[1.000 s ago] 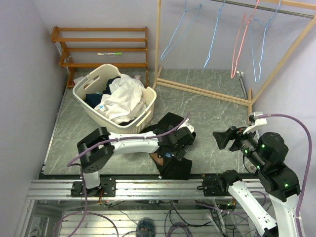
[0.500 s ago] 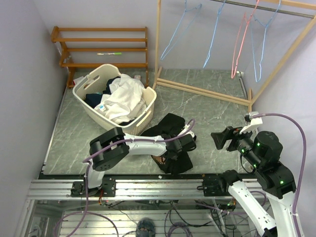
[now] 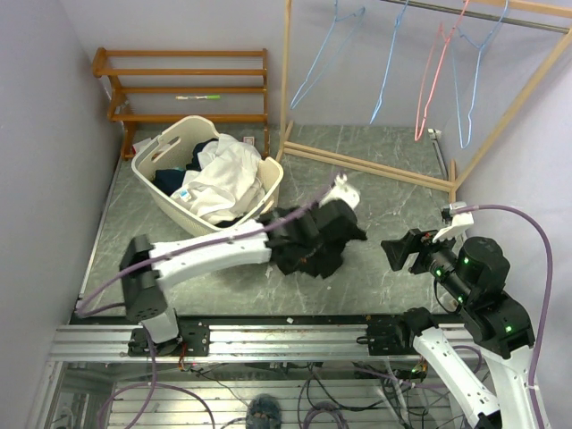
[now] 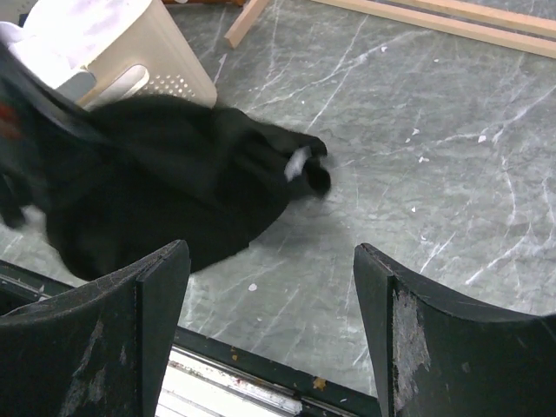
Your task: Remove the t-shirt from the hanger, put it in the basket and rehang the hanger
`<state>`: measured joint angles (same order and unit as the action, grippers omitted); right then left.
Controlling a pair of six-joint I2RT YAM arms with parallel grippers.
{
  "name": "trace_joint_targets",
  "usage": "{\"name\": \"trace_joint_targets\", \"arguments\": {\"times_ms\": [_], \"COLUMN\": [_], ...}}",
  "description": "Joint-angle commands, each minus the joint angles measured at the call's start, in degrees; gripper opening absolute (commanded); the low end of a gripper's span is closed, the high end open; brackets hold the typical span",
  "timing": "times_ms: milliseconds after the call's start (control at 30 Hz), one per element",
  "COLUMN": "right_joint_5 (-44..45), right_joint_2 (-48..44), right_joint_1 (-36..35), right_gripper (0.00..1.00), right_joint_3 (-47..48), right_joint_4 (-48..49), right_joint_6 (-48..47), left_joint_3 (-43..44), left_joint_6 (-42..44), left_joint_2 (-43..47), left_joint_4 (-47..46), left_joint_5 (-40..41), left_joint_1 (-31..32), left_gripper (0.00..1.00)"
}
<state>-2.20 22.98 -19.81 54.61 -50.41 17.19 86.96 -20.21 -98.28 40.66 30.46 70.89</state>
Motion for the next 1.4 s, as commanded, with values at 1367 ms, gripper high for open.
{"name": "trace_joint_targets", "arguments": {"times_ms": [1367], "right_joint_5": [-0.38], "right_joint_2": [-0.85], "right_joint_1": [0.12], "right_gripper": [0.76], "right_joint_3": [-1.00], "right_joint_4": [1.90], "right_joint_6": [0.38], "left_joint_3": [-11.87], "left_joint_6": [-11.42], "left_joint_2": [-3.19], "left_joint_4": [-3.57], "left_joint_5": [-21.95], "left_joint_1": [-53.25], "left_gripper": [0.23]}}
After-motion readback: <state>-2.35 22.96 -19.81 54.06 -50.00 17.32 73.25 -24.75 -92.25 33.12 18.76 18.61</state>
